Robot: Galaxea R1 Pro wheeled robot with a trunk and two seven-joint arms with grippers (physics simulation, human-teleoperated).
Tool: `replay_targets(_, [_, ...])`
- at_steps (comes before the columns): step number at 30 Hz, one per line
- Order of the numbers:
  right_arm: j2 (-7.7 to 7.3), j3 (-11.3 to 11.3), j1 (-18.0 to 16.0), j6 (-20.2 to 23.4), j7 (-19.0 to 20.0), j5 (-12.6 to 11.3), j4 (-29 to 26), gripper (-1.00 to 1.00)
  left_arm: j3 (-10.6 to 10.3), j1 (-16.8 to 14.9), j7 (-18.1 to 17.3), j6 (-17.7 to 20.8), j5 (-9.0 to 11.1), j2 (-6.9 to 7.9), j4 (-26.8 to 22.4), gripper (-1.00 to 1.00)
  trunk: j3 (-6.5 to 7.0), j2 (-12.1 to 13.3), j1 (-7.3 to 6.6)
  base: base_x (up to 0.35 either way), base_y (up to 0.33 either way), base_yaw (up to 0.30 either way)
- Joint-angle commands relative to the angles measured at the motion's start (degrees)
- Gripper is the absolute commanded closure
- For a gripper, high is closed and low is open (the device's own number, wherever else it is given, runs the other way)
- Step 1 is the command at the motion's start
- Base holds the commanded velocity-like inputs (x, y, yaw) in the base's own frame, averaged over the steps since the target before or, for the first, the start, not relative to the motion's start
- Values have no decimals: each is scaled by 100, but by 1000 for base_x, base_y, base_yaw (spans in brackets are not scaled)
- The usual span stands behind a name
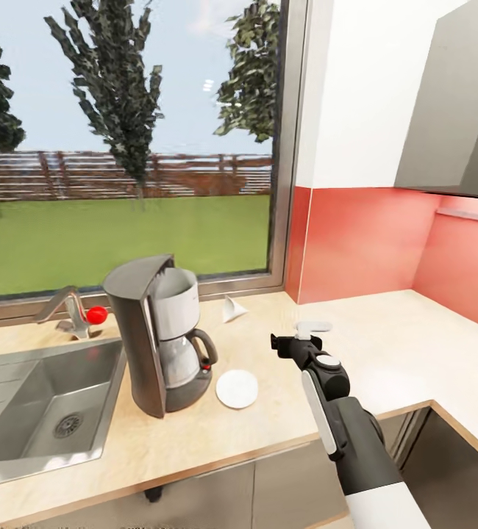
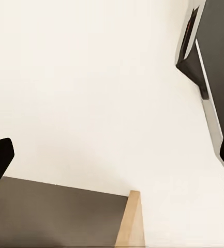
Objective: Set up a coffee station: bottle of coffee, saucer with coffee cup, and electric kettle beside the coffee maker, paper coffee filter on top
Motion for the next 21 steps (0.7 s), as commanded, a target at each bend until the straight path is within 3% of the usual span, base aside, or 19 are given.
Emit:
replay_targets(1, [0, 7, -2, 26, -43, -20, 0, -100, 34, 16, 4, -39, 10, -4, 30, -100, -6, -4, 2, 3, 0, 157])
replay_targets(6, [2, 6, -2, 26, -260, -24, 23, -100, 38, 50, 3, -32, 3, -54, 50, -100, -32, -4, 2, 26, 0, 195])
replay_targets(13, [1, 6, 7, 26, -398, -23, 30, -100, 44, 56, 3, -39, -16, -70, 33, -100, -70, -4, 2, 292, 0, 206])
replay_targets(19, [-7, -20, 7, 26, -411, -11, 37, -100, 43, 56, 10, -47, -9, -62, 54, -100, -75, -4, 2, 197, 0, 36])
replay_targets(21, [-4, -25, 7, 26, -597, -5, 158, -100, 43, 57, 12, -51, -8, -61, 58, -100, -76, -4, 2, 38, 0, 5])
